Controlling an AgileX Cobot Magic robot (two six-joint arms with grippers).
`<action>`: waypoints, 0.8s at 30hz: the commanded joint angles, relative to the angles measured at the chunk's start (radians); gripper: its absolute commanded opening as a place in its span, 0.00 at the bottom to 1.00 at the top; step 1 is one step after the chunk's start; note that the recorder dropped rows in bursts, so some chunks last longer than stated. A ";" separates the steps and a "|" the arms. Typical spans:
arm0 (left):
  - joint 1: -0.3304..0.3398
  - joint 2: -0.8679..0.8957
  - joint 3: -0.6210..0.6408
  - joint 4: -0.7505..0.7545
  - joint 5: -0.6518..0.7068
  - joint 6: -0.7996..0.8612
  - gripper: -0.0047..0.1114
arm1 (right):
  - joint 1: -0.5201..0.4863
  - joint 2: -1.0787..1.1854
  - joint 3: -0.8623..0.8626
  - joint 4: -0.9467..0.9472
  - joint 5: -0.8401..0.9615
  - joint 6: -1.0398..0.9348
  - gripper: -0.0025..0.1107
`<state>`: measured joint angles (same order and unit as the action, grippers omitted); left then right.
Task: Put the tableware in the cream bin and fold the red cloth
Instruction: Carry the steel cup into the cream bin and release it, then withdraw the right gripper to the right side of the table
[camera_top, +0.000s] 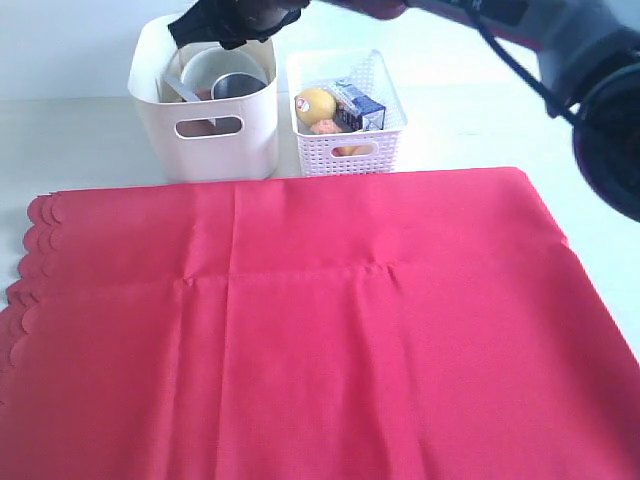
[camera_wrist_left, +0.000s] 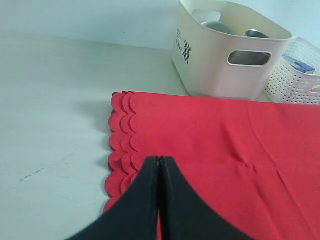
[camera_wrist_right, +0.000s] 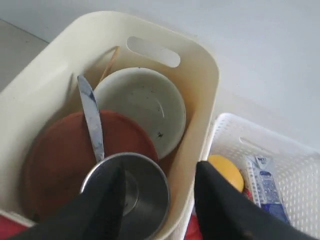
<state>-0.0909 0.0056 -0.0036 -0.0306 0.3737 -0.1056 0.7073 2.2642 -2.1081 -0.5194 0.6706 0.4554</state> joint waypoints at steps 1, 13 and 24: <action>0.001 -0.006 0.004 -0.007 -0.008 -0.002 0.04 | -0.003 -0.088 -0.005 0.160 0.132 -0.171 0.40; 0.001 -0.006 0.004 -0.007 -0.008 -0.002 0.04 | -0.003 -0.245 -0.003 0.299 0.541 -0.384 0.40; 0.001 -0.006 0.004 -0.007 -0.008 -0.002 0.04 | -0.003 -0.421 0.223 0.240 0.550 -0.403 0.40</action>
<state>-0.0909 0.0056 -0.0036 -0.0306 0.3737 -0.1056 0.7073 1.9045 -1.9717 -0.2372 1.2123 0.0629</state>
